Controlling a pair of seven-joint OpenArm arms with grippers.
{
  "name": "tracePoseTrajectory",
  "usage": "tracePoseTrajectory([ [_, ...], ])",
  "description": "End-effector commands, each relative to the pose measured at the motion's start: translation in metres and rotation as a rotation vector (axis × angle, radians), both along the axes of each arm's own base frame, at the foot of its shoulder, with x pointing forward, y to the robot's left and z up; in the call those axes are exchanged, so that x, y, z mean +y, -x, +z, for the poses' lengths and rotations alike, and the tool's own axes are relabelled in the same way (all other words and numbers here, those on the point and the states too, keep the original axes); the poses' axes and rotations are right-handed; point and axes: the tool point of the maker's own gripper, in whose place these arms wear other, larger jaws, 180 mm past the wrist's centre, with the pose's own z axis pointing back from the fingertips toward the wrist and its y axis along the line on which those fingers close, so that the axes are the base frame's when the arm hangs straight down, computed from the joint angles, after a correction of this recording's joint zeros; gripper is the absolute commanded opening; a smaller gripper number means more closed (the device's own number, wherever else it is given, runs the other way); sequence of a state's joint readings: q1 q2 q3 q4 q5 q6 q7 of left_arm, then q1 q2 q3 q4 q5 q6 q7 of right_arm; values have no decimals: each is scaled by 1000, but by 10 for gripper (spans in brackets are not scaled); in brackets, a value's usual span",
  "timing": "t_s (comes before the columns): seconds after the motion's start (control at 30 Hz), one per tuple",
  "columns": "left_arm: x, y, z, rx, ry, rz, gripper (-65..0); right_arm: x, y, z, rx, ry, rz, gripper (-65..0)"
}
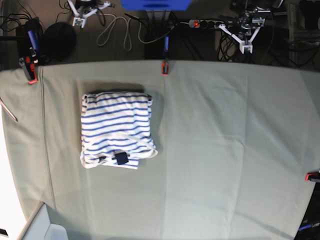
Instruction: Layout the t-shirt on the table in an organized manner, then fold the t-shirt properly
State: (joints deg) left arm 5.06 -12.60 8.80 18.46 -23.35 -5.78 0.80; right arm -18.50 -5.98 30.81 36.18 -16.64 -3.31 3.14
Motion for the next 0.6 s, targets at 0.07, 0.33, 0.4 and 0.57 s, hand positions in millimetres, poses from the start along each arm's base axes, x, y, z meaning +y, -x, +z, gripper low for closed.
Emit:
tracePoseTrajectory([
  [0.07,4,16,-4,42,-12,7,-650,-7,1,-4,51,91,-39,-650],
  [0.33,-2,47,-12,134,-11,47,-650,22,-17,-15,32,82,157,-650],
  [0.4,-8,56,-14,158,-5,51,-650,33,-18,-17,26,65,213,-650],
  [0.57,-29,72,-18,197,22,61,-650,36,-24,-17,2,61,328,-650],
])
